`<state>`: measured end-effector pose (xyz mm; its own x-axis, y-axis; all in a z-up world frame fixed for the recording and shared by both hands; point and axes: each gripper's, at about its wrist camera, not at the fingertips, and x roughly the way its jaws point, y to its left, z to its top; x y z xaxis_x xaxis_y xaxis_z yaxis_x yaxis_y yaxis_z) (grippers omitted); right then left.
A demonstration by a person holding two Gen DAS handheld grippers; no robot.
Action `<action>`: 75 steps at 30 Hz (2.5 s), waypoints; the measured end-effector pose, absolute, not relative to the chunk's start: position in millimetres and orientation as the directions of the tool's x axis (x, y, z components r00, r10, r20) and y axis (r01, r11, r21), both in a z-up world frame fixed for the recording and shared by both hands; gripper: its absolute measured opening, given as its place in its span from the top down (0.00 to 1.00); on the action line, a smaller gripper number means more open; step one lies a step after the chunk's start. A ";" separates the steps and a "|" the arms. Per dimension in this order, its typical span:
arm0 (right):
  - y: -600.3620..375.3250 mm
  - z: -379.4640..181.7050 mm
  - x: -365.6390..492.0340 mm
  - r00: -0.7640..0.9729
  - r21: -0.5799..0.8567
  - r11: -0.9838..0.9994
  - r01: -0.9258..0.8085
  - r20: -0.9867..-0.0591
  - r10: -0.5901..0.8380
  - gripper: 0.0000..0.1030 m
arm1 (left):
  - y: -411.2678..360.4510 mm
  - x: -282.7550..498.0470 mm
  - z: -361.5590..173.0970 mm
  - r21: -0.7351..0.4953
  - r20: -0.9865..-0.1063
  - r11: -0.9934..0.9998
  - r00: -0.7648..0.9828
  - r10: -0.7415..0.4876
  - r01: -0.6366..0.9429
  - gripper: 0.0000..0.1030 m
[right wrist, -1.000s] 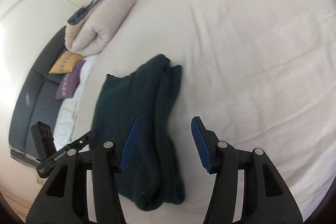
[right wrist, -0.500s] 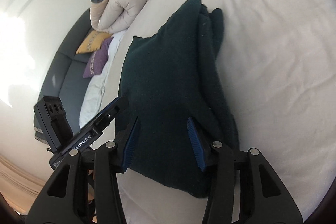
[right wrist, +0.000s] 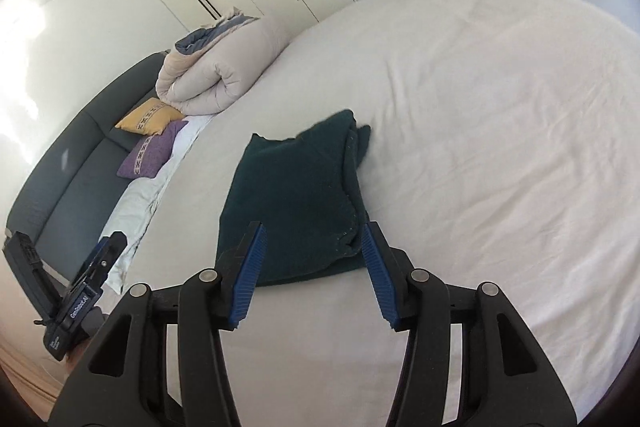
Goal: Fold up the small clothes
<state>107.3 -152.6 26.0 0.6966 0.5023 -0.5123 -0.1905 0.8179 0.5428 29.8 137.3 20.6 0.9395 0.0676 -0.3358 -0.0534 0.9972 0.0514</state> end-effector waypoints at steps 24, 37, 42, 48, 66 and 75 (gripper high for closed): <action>-126.6 155.7 -43.5 0.889 0.200 0.974 -0.106 -0.420 0.183 0.00 | 132.3 -38.2 43.9 0.043 -0.530 0.990 0.837 0.136 -0.134 0.00; -91.3 106.2 -18.5 0.810 0.160 0.981 -0.112 -0.557 0.184 0.00 | 149.0 -27.2 12.1 0.001 -0.627 0.989 0.770 0.118 -0.150 0.00; -82.9 104.8 -19.7 0.803 0.123 0.983 -0.137 -0.567 0.183 0.00 | 151.0 -24.5 9.6 0.004 -0.628 0.988 0.768 0.123 -0.155 0.00; -78.2 96.0 -18.8 0.792 0.111 0.984 -0.142 -0.583 0.180 0.00 | 152.7 -24.2 9.2 0.004 -0.623 0.987 0.771 0.128 -0.161 0.00; -60.6 72.1 -10.3 0.769 0.093 0.986 -0.136 -0.618 0.165 0.00 | 154.7 -23.1 4.9 0.000 -0.632 0.987 0.765 0.125 -0.162 0.00; -59.7 65.1 -5.3 0.763 0.094 0.987 -0.132 -0.626 0.162 0.00 | 150.5 -23.7 3.5 0.006 -0.632 0.987 0.765 0.126 -0.158 0.00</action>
